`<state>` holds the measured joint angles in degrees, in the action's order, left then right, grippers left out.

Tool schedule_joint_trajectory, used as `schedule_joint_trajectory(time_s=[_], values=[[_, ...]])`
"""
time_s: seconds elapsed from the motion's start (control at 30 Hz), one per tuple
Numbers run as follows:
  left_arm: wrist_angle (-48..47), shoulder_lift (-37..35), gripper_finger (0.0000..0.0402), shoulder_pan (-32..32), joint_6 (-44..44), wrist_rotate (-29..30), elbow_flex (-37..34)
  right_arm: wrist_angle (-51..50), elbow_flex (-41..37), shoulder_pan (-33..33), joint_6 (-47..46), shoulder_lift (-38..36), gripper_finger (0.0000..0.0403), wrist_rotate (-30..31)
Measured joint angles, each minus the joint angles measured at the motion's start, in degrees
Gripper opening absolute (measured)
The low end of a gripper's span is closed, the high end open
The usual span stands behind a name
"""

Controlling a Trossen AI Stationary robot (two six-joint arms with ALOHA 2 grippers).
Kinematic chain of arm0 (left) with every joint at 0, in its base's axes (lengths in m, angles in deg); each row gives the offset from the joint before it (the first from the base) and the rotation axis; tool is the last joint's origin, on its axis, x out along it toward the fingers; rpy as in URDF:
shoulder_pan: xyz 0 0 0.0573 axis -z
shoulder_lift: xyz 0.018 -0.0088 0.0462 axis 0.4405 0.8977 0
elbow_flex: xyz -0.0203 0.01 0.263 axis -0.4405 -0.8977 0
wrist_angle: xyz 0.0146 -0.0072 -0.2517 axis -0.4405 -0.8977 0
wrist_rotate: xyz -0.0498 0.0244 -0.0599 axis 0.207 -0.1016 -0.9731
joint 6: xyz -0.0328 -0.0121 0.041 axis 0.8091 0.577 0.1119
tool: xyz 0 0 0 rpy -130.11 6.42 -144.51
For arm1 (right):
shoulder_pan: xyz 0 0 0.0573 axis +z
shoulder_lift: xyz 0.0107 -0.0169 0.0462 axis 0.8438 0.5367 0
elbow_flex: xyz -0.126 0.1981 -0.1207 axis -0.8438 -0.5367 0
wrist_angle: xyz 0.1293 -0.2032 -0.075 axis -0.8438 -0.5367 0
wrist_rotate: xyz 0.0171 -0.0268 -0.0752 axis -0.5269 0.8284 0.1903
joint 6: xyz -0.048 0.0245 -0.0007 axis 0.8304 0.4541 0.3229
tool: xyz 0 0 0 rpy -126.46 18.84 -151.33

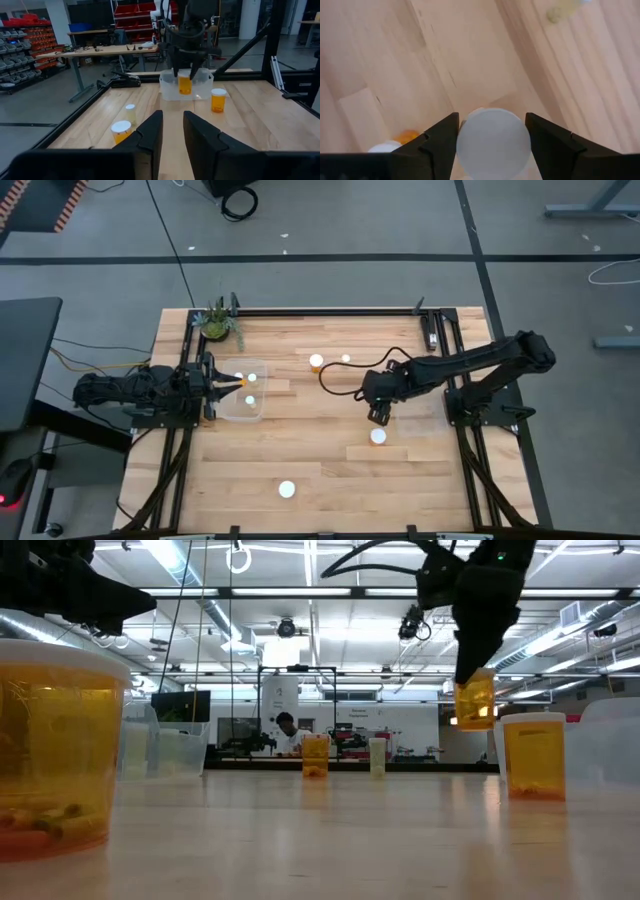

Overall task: Pick and place medicine bottles into bin by pill shape (circle, oval)
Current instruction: Put the large orange pill bottle into the right transparent bin

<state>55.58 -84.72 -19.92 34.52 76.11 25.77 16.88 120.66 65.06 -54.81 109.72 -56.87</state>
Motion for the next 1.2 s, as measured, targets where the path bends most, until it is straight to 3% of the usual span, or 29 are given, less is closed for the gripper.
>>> schedule_joint_trajectory(time_s=[0.4, 0.77, 1.2], values=[[0.0, 0.0, 0.0080, 0.0, 0.0, 0.0, 0.0, -10.5, 0.0, 2.9, -8.4, -5.7, 0.0229, 5.4], [0.0, 0.0, 0.0091, 0.0, 0.0, 0.0, 0.0, -15.0, -0.6, 2.8, -11.9, -9.5, 0.0229, 5.6], [0.0, 0.0, 0.0082, 0.0, 0.0, 0.0, -0.1, -12.9, -18.4, 2.7, -22.1, -21.2, 0.0229, 4.0]])
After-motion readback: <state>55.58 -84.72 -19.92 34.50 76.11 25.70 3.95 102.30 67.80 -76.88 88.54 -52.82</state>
